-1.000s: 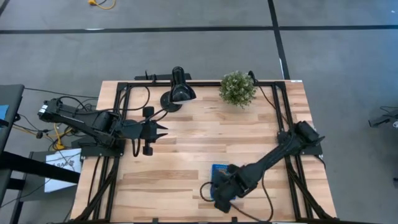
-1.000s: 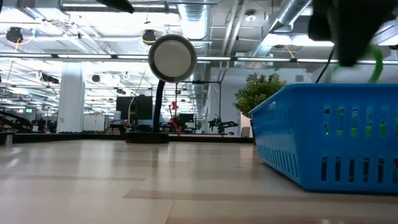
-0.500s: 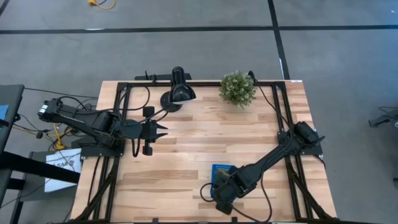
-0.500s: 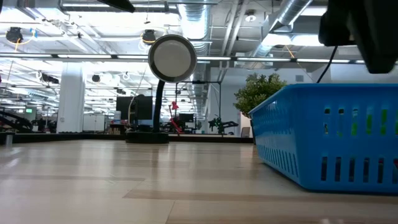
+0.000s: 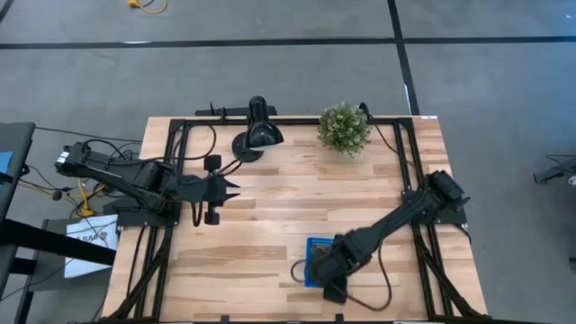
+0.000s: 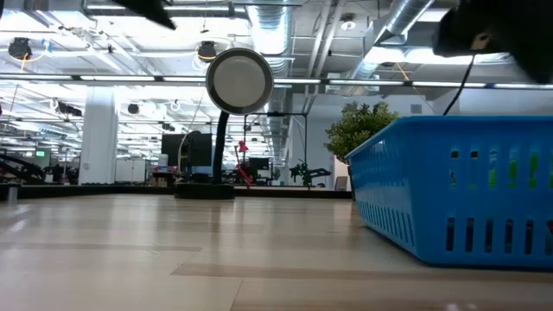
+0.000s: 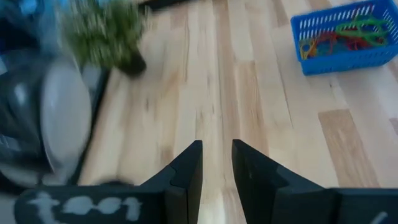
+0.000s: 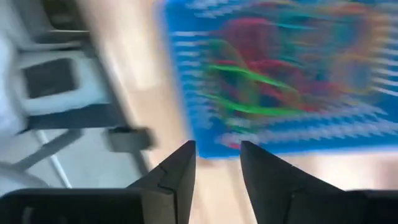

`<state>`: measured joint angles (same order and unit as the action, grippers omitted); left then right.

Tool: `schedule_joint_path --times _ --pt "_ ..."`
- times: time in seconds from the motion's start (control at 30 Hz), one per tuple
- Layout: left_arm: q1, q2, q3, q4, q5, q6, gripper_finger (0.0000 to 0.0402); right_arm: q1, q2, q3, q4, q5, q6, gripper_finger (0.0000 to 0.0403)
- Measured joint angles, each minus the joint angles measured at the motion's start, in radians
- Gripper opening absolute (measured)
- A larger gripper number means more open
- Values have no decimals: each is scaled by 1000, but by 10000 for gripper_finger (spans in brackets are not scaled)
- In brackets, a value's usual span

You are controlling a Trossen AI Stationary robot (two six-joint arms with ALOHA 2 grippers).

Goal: Pick and place items into bin
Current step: Return to Home Position

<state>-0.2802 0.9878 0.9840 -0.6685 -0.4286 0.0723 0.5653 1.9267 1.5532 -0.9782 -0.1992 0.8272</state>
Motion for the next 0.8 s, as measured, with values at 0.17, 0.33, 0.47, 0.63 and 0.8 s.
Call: schedule_joint_path --times 0.17,0.33,0.47,0.63,0.8 --pt "0 0 0 -176 -5 -141 77 -56 -77 0 -185 157 50 122" --pt "1 -64 0 -315 -45 -317 77 -56 -189 -1 -249 297 4 123" --pt "1 -193 0 -381 -48 -397 77 2 -323 -1 -252 503 -122 123" --pt "0 -428 0 -389 10 -413 77 119 -503 -37 -203 754 -275 122" --pt "-1 -672 -41 -331 31 -298 77 168 -725 -246 111 754 -479 123"
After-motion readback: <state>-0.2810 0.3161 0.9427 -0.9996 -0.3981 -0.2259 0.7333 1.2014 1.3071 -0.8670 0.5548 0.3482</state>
